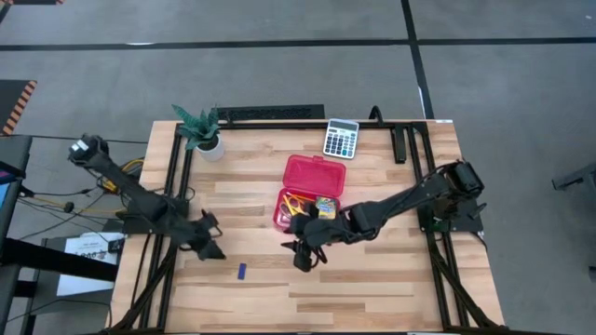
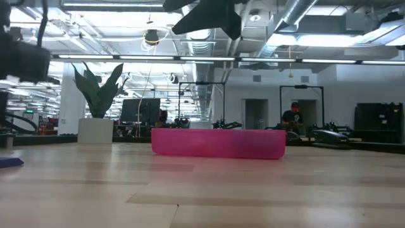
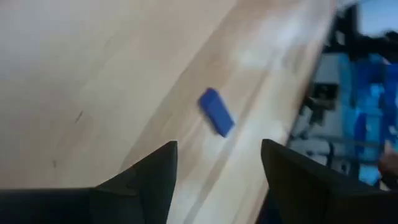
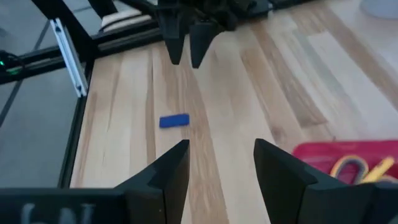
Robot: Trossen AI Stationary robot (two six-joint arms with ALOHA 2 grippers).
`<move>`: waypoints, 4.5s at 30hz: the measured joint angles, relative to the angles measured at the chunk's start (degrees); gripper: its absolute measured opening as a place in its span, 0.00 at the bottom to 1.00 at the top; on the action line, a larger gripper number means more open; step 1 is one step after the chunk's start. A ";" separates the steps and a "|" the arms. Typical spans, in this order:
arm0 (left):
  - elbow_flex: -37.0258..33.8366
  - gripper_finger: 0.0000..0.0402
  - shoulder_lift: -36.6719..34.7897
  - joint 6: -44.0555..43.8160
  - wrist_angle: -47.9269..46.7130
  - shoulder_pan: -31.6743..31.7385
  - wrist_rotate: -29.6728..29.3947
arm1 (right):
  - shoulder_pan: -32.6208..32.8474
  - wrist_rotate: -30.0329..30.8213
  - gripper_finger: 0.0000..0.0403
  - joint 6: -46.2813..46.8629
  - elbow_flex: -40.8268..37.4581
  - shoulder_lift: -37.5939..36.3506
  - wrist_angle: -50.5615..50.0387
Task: Pack school essentials
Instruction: Put the blue eraser into the red supply box
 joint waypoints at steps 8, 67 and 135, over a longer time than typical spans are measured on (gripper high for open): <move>0.05 0.42 20.83 -15.08 14.47 -3.92 -6.88 | 0.27 0.33 0.45 3.31 0.00 0.00 -1.41; 39.12 0.00 57.04 24.74 -19.33 -1.17 3.00 | 14.18 10.46 0.45 22.51 -0.02 -0.20 -17.58; 38.13 0.00 65.45 32.88 12.63 -4.11 -16.58 | 19.63 15.05 0.45 23.92 0.00 -0.13 -20.53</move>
